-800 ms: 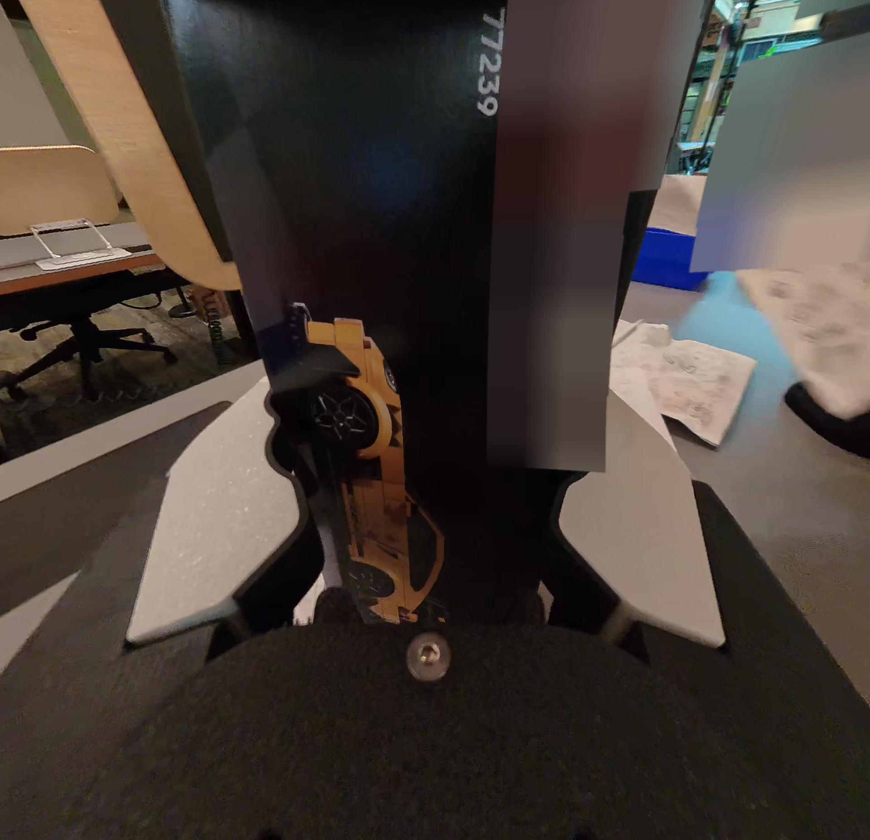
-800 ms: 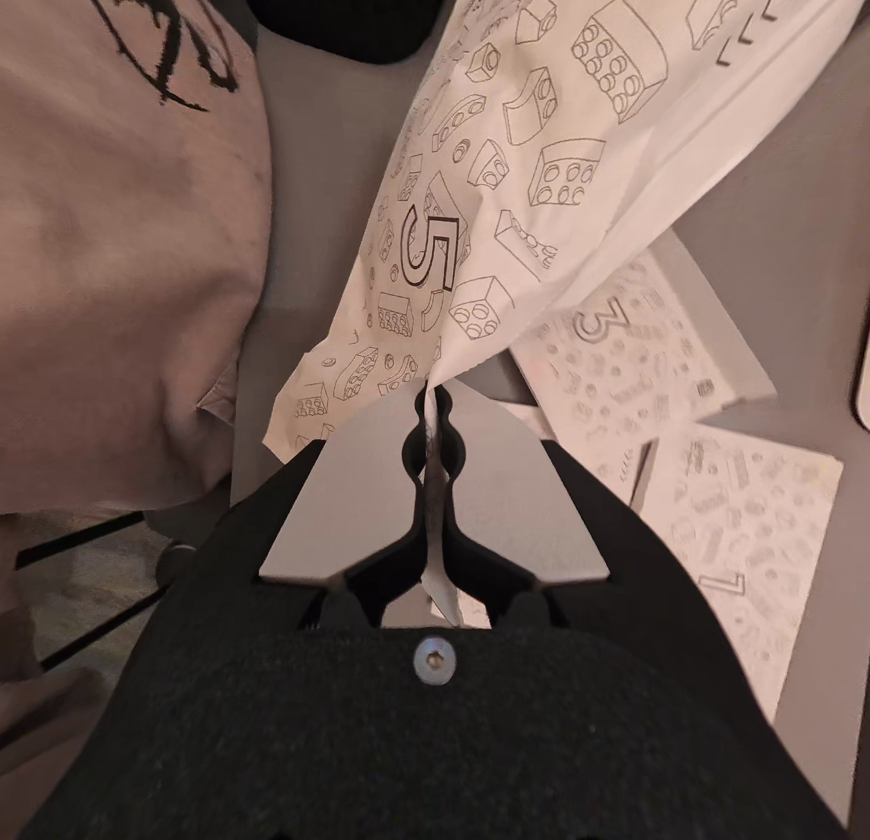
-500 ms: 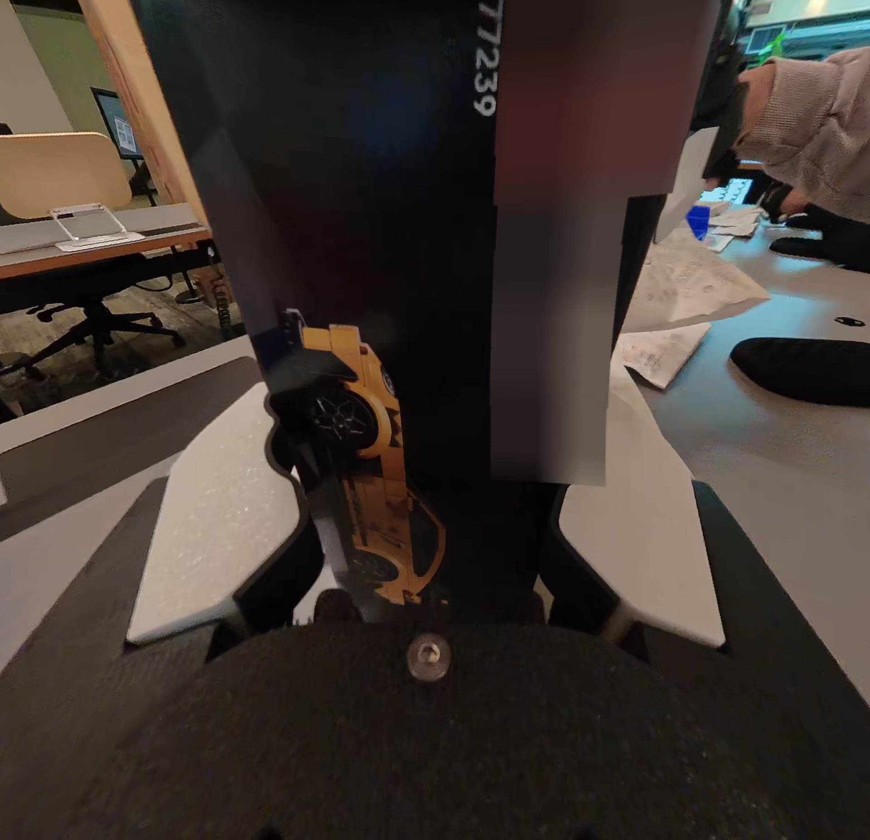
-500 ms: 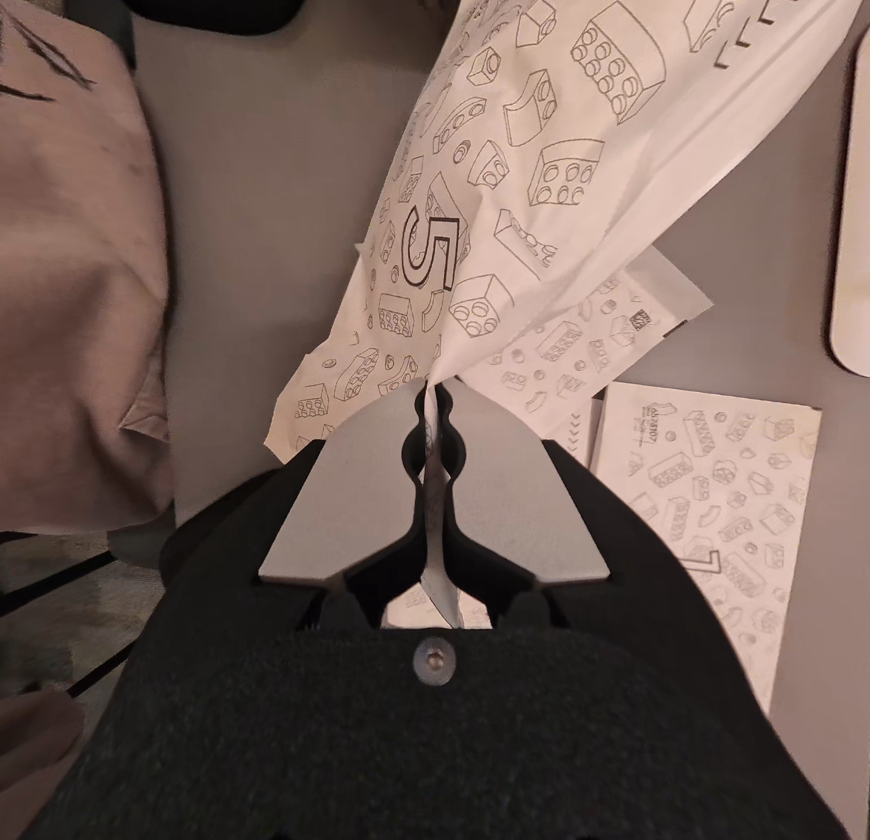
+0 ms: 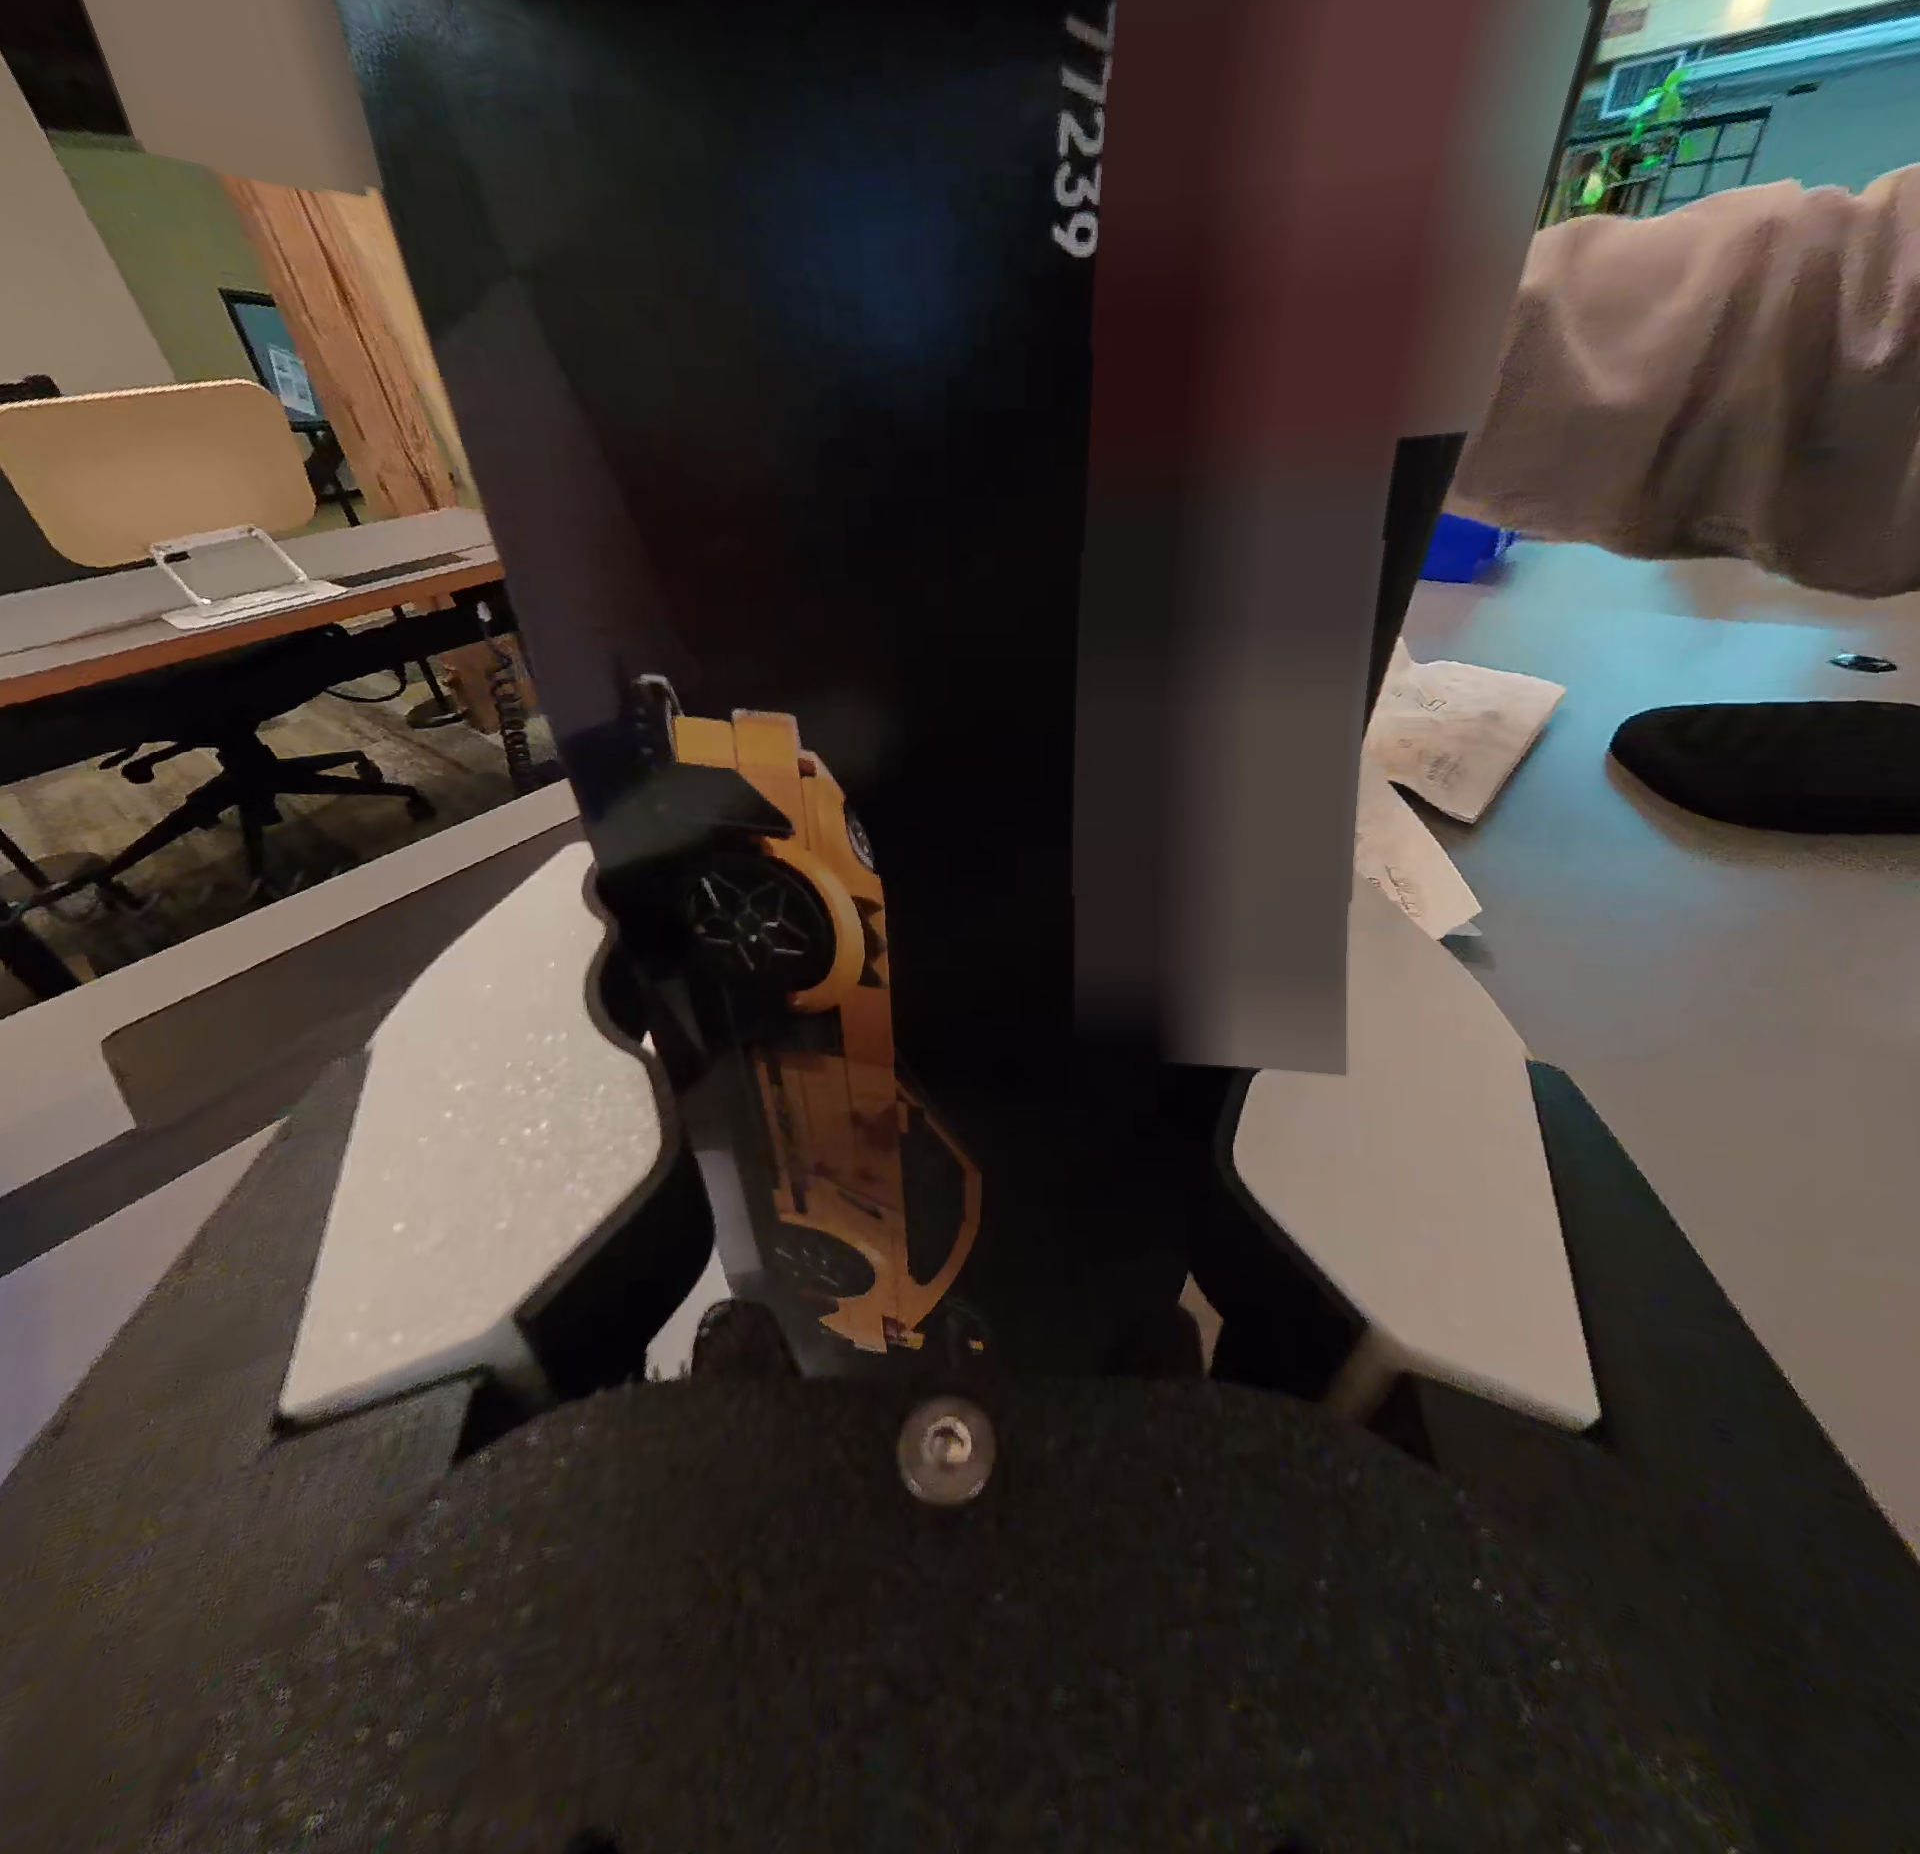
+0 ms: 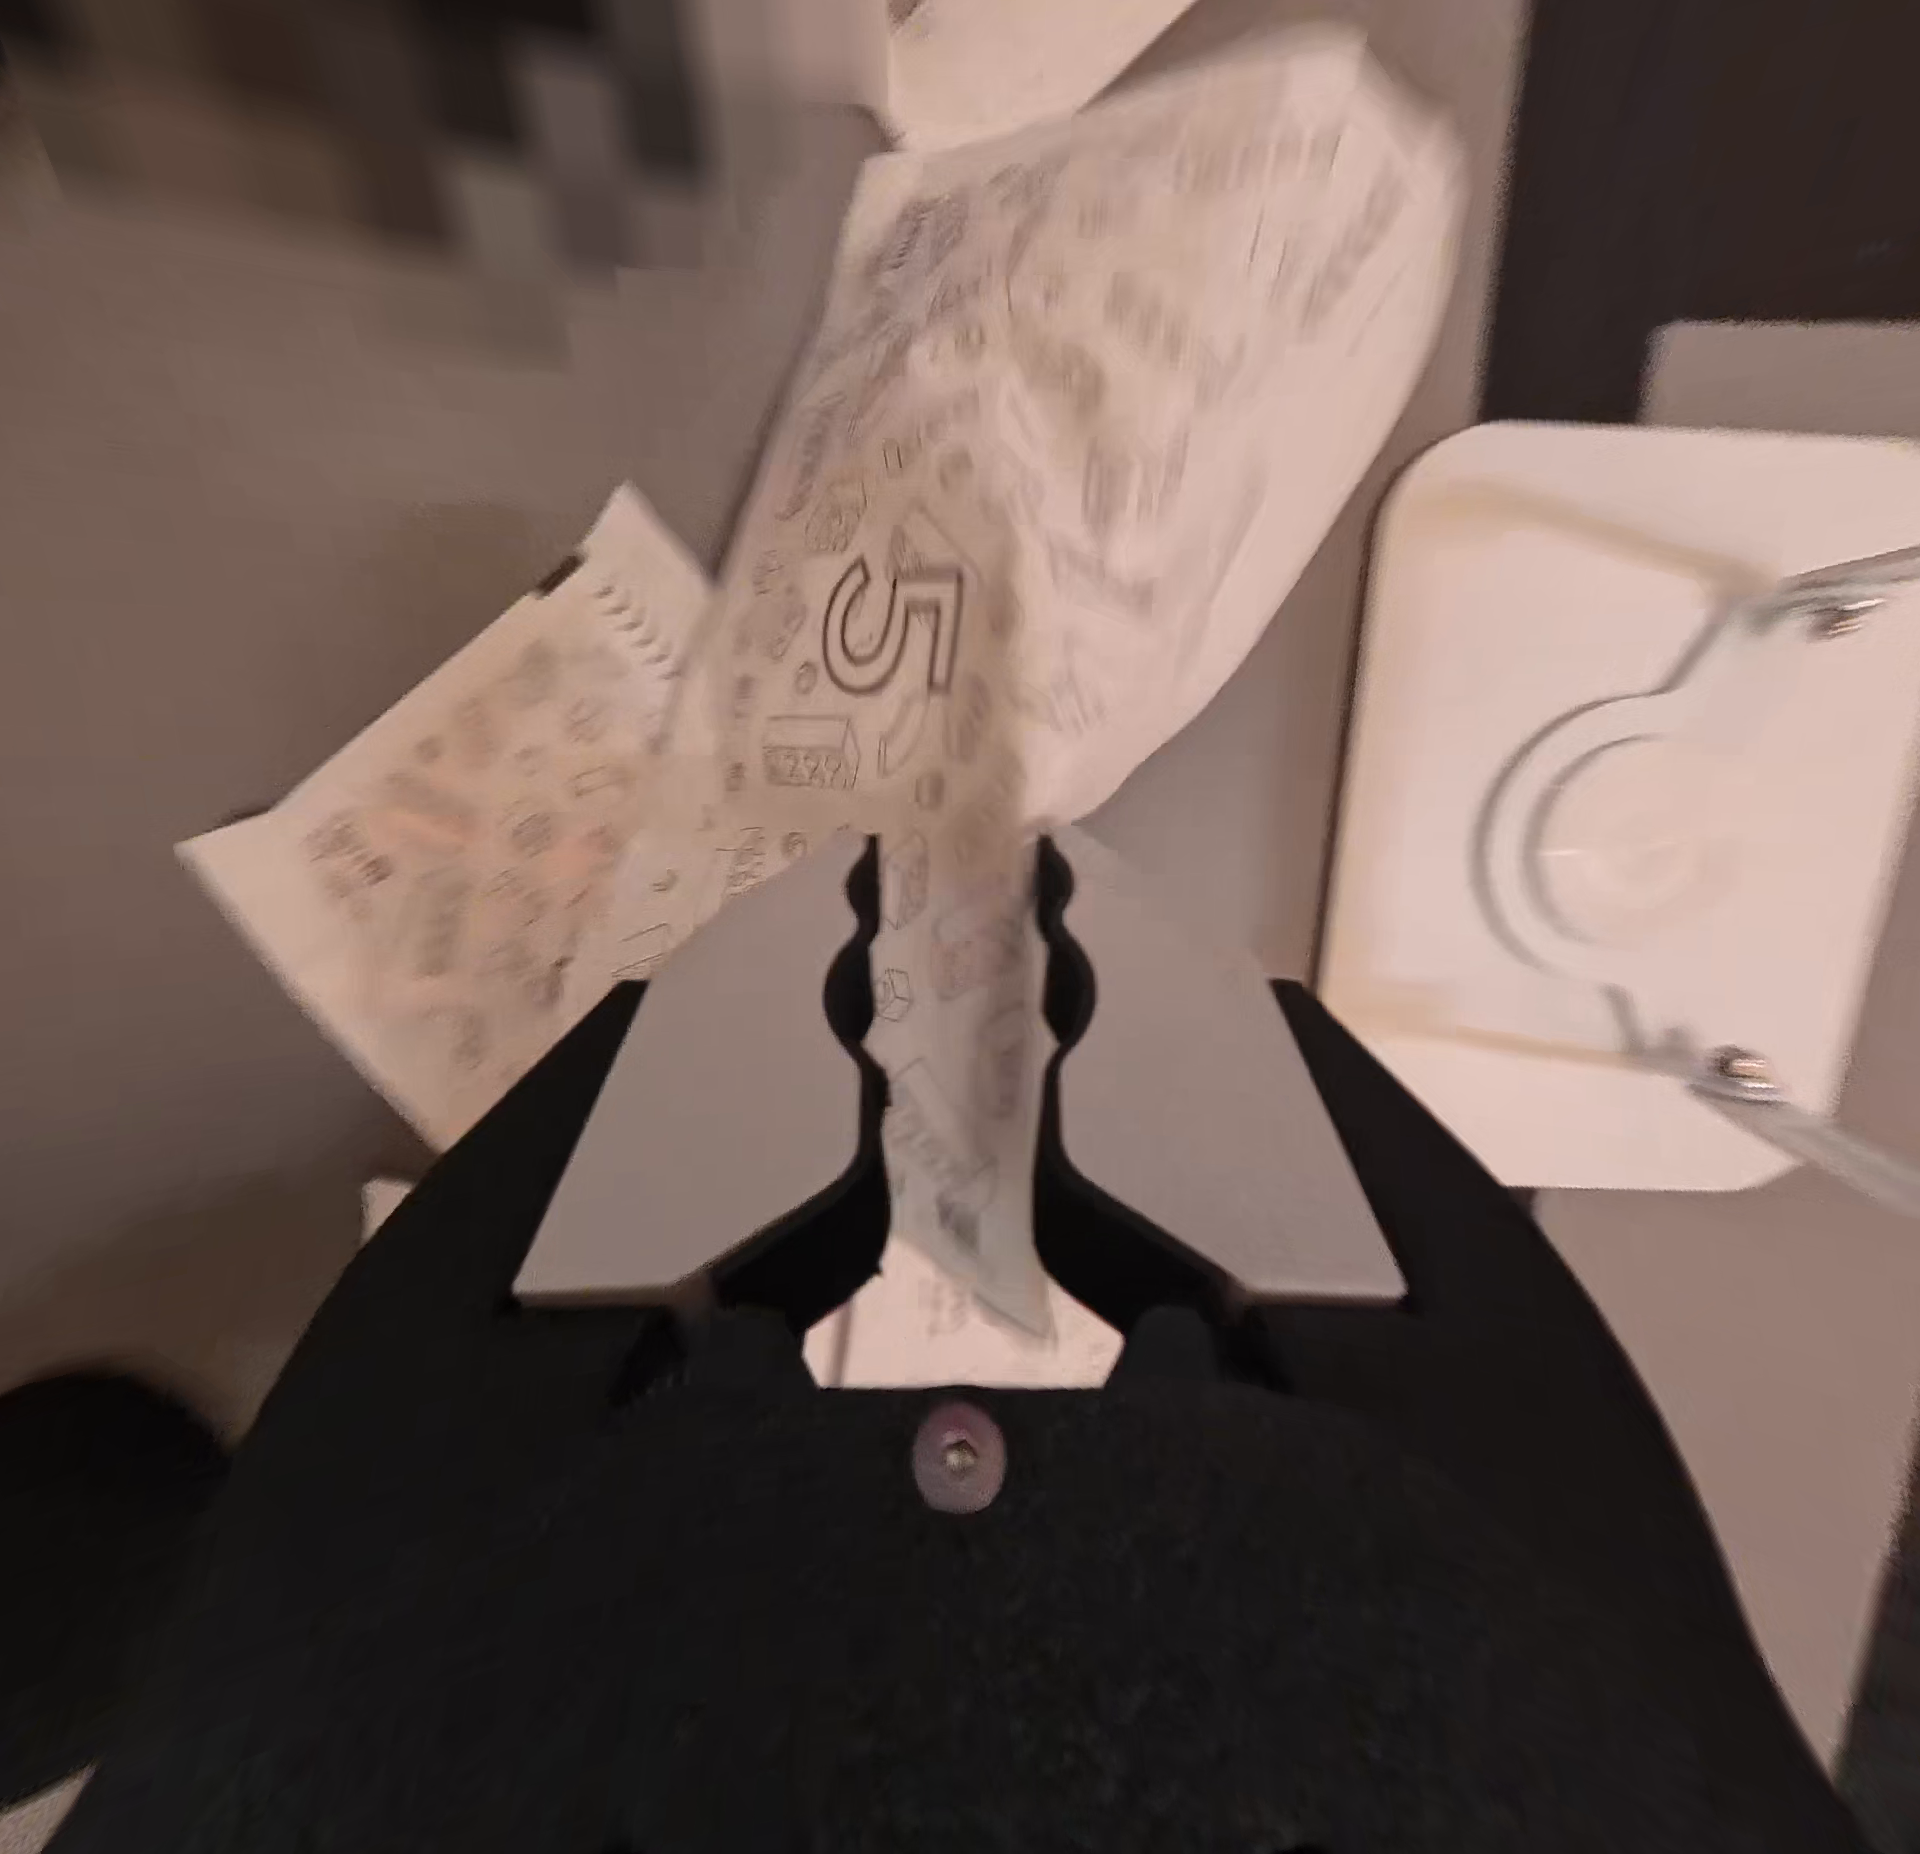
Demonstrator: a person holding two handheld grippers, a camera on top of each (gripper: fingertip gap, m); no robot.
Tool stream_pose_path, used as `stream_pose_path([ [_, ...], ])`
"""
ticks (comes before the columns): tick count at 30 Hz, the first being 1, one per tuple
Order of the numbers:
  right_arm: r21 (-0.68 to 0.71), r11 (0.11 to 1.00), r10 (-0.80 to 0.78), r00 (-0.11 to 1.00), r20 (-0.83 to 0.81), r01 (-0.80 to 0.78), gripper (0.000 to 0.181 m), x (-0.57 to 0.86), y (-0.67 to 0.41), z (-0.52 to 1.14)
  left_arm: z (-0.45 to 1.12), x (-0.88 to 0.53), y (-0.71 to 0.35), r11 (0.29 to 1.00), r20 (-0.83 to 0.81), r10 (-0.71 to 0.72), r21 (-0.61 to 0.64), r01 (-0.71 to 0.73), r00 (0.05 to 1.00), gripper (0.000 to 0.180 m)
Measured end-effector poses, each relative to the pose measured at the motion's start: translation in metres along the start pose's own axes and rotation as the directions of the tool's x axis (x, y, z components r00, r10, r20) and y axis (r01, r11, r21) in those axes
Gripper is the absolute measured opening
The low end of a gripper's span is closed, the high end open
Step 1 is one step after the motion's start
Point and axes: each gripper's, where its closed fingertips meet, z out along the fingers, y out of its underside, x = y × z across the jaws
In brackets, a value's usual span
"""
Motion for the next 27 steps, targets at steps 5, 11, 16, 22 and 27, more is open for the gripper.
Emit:
stream_pose_path([
  [5,0.197,0.98,0.021,0.985,-0.17,0.013,0.039,0.021,-0.025,-0.028,0.007,0.013,-0.004,0.999,-0.035,0.027,0.025,-0.026,0.999,0.117],
  [11,0.402,0.913,0.016,0.975,-0.223,0.077,0.044,-0.031,-0.032,-0.079,0.023,0.04,-0.009,0.988,-0.066,0.148,0.052,-0.145,0.987,0.117],
  [16,0.552,0.812,-0.033,0.959,-0.282,0.19,0.044,-0.096,-0.048,-0.143,0.039,0.074,-0.009,0.931,-0.045,0.363,0.044,-0.361,0.931,0.117],
  [22,0.587,0.777,-0.051,0.953,-0.3,0.226,0.043,-0.148,-0.037,-0.167,0.045,0.102,-0.001,0.832,0.013,0.554,-0.005,-0.554,0.832,0.117],
  [27,0.589,0.785,-0.007,0.953,-0.302,0.192,0.043,-0.156,-0.016,-0.157,0.047,0.107,0.001,0.803,0.03,0.596,-0.022,-0.596,0.802,0.117],
])
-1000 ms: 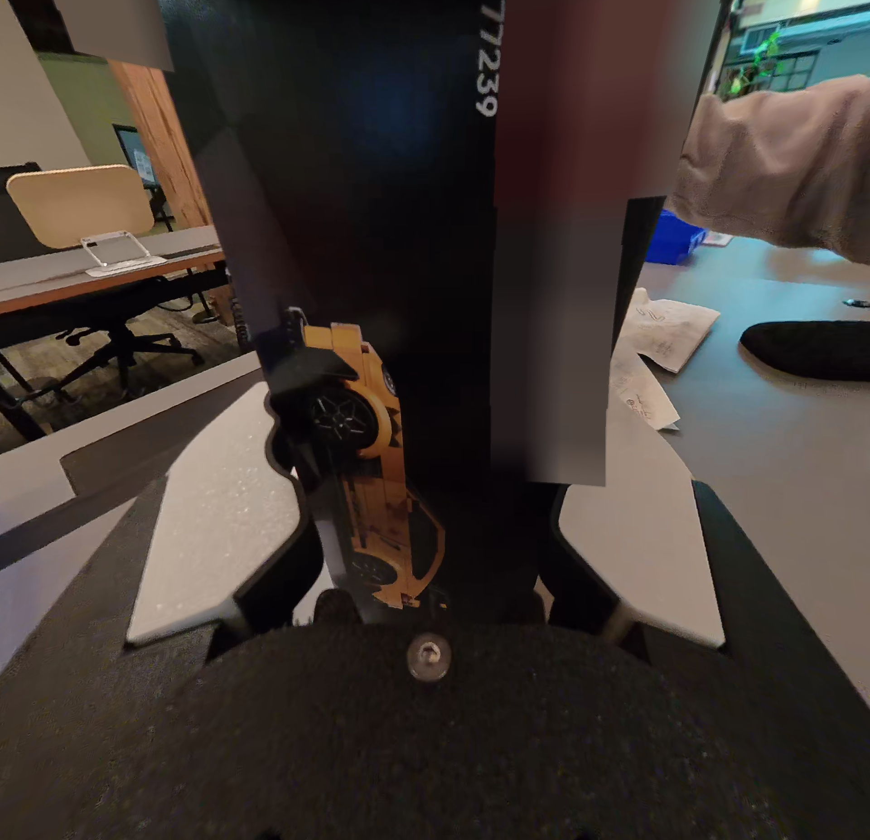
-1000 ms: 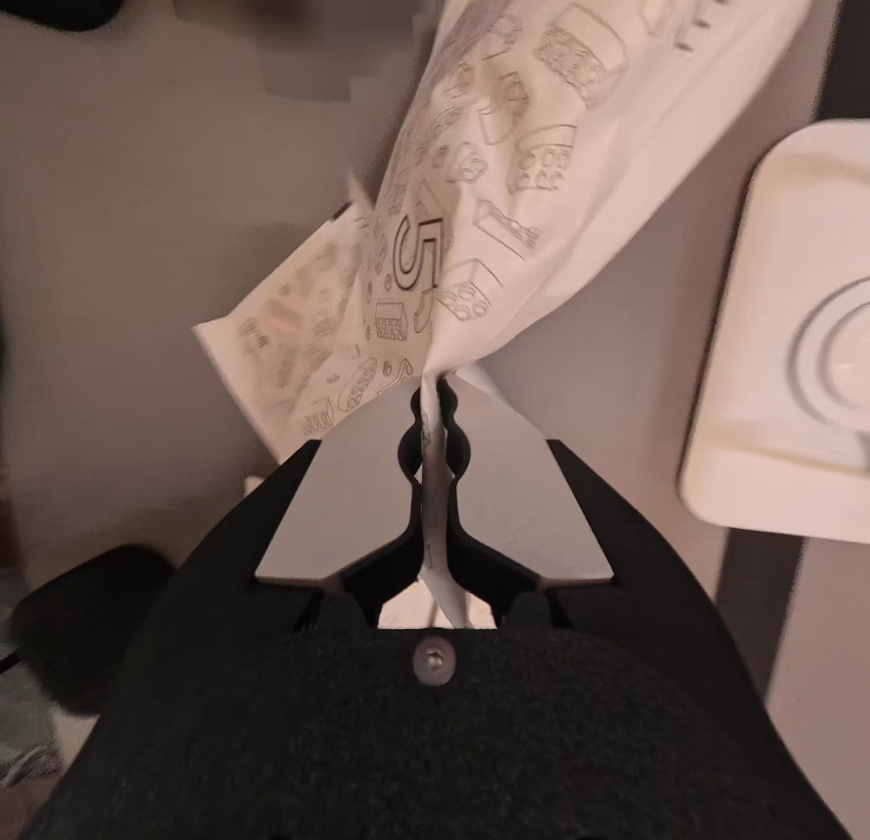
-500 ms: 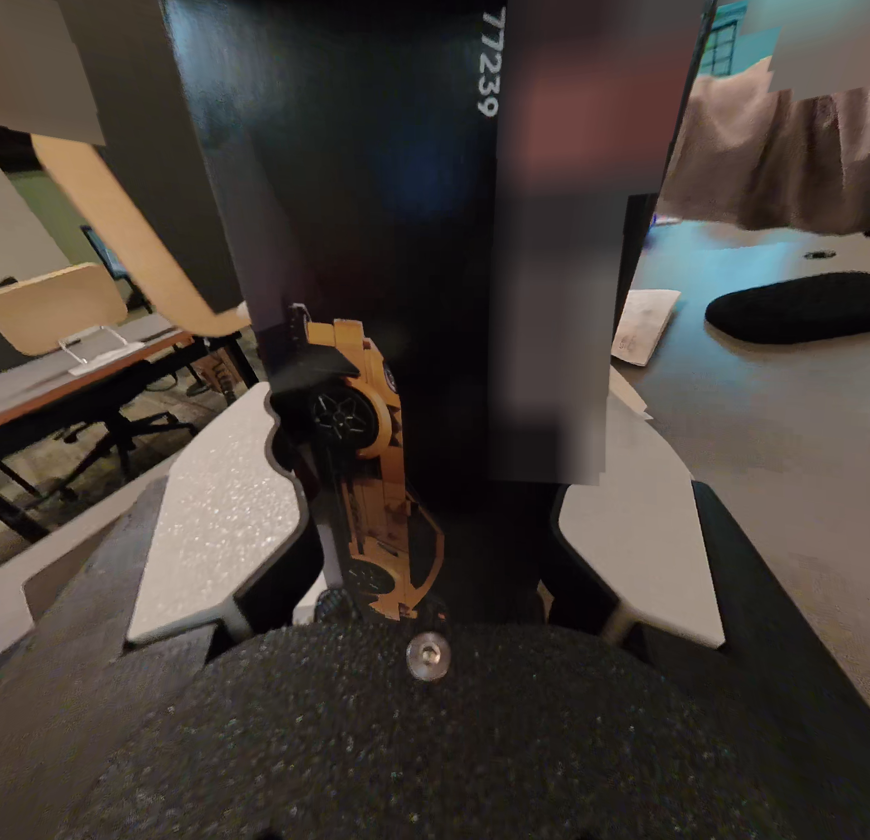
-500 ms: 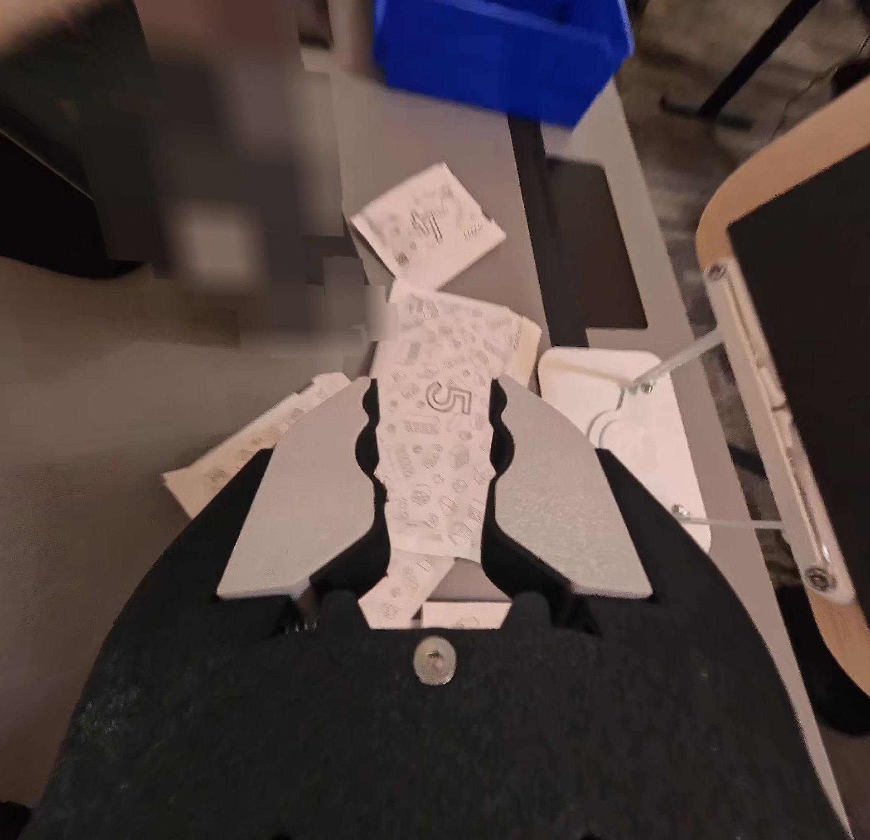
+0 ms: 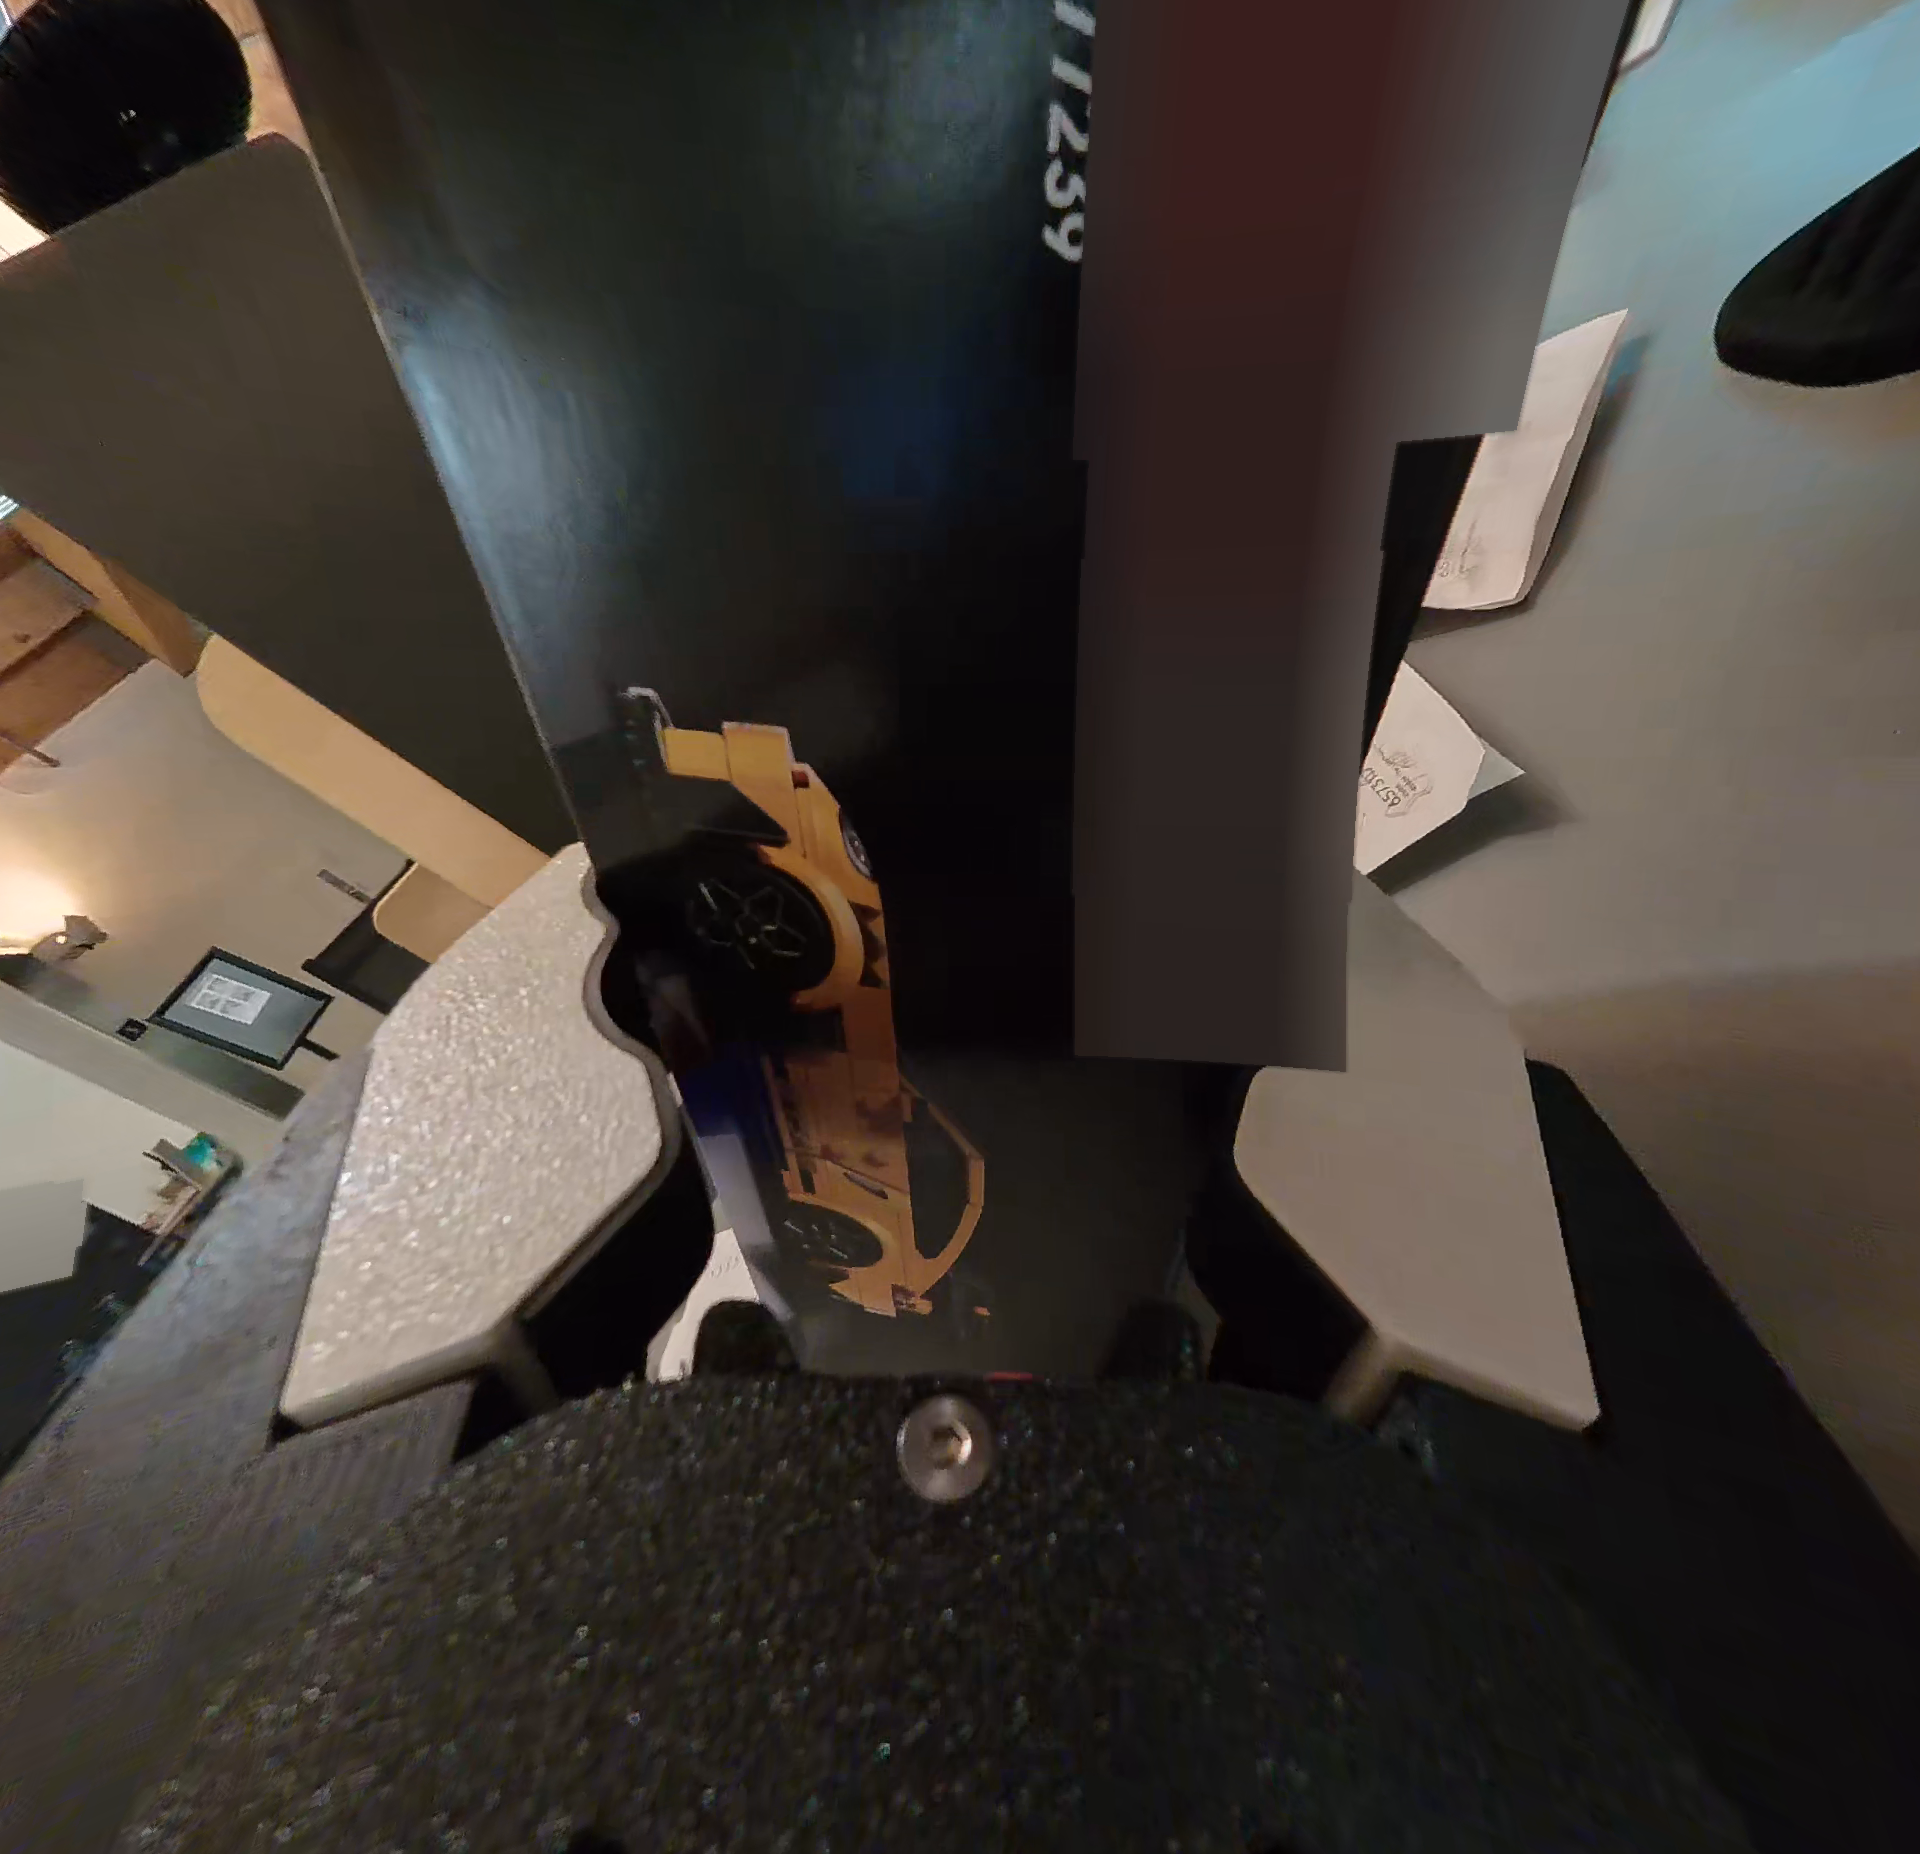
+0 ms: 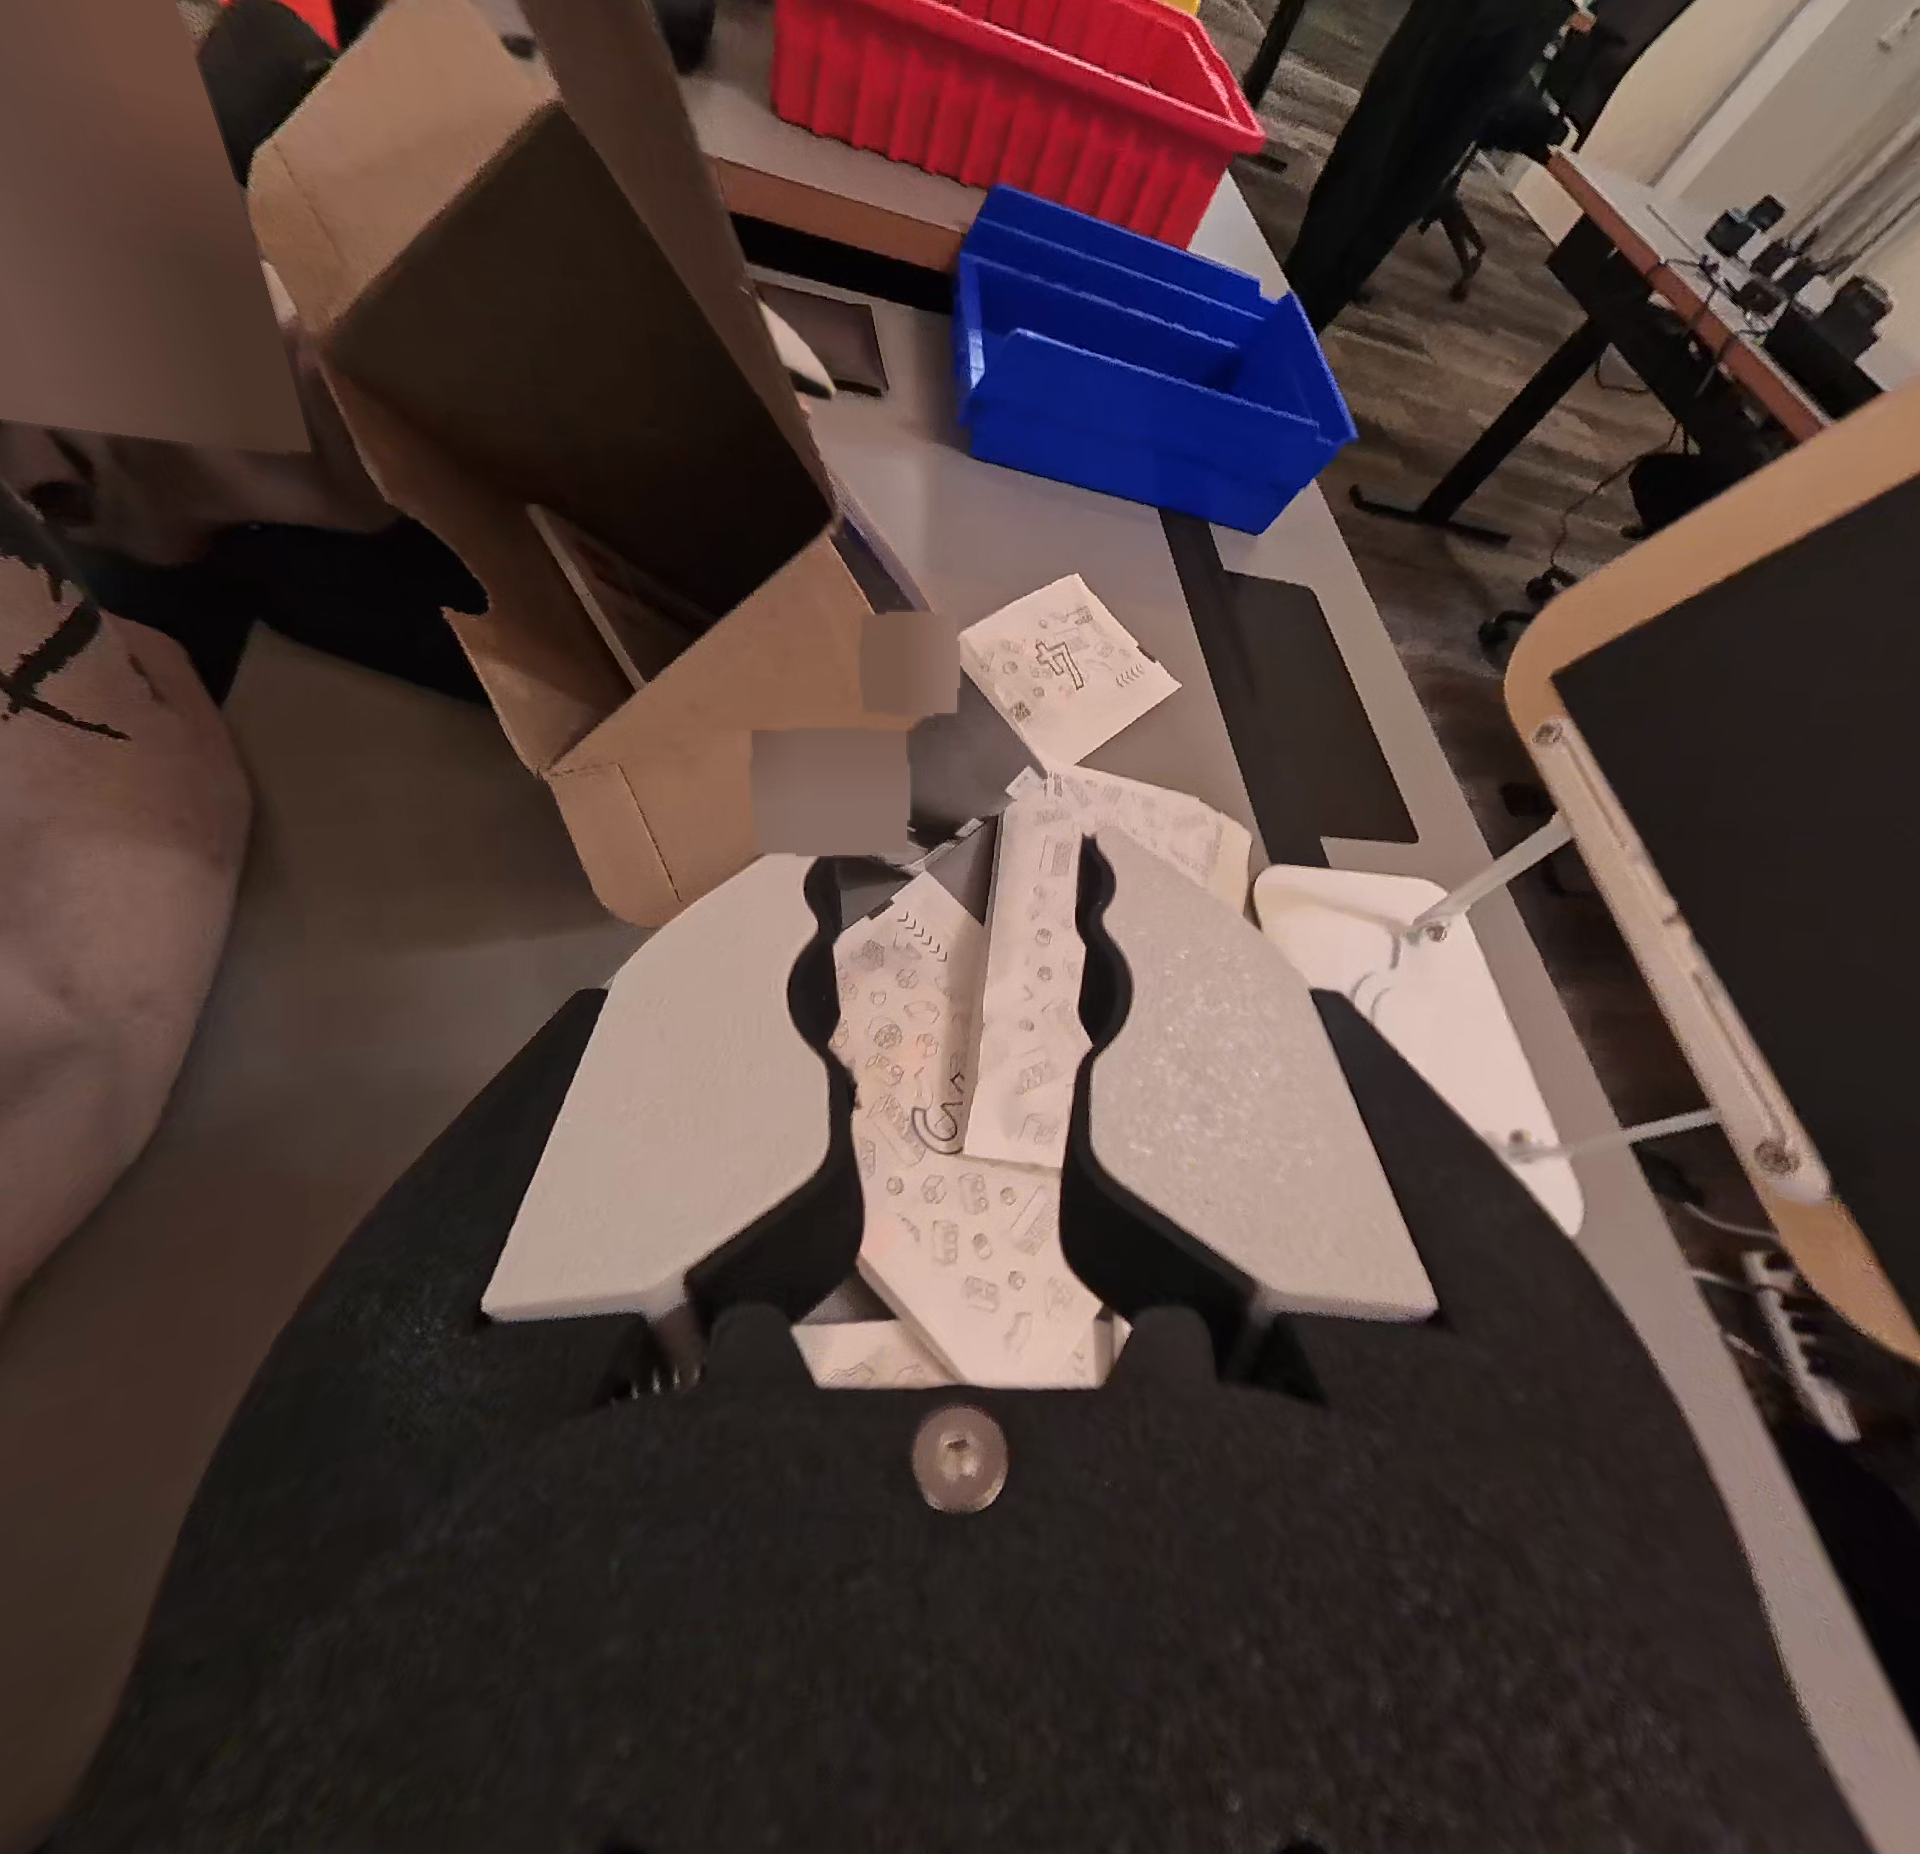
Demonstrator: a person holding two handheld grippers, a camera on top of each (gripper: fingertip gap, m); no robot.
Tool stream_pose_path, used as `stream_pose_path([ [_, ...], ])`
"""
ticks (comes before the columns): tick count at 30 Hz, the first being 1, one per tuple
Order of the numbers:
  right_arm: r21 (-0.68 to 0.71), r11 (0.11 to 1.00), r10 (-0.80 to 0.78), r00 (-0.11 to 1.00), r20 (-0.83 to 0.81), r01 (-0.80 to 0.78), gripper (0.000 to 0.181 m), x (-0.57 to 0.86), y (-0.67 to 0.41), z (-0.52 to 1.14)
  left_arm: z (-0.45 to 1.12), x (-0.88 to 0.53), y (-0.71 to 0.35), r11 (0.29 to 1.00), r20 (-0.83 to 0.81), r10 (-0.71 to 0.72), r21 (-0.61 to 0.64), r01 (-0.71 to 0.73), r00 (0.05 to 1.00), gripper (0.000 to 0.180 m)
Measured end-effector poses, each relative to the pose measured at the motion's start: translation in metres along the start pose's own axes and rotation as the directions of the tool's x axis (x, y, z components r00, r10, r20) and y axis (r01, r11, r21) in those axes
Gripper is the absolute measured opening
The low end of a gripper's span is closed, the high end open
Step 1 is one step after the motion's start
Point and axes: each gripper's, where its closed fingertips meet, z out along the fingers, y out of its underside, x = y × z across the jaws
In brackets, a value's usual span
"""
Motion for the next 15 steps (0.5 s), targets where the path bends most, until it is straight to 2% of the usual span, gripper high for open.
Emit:
stream_pose_path([
  [4,0.055,0.995,0.085,0.996,-0.031,-0.083,0.041,0.001,0.014,-0.008,0.003,0.001,-0.001,1.0,-0.005,0.018,-0.018,-0.019,1.0,0.117],
  [9,0.13,0.99,0.07,0.997,-0.044,-0.063,0.038,-0.017,0.005,-0.025,0.011,-0.002,0.0,0.996,0.003,0.058,-0.068,-0.057,0.998,0.117],
  [15,0.069,0.996,0.062,0.996,-0.066,-0.058,0.039,-0.036,0.031,-0.02,0.022,-0.006,-0.004,0.994,0.012,0.06,-0.089,-0.058,0.998,0.117],
])
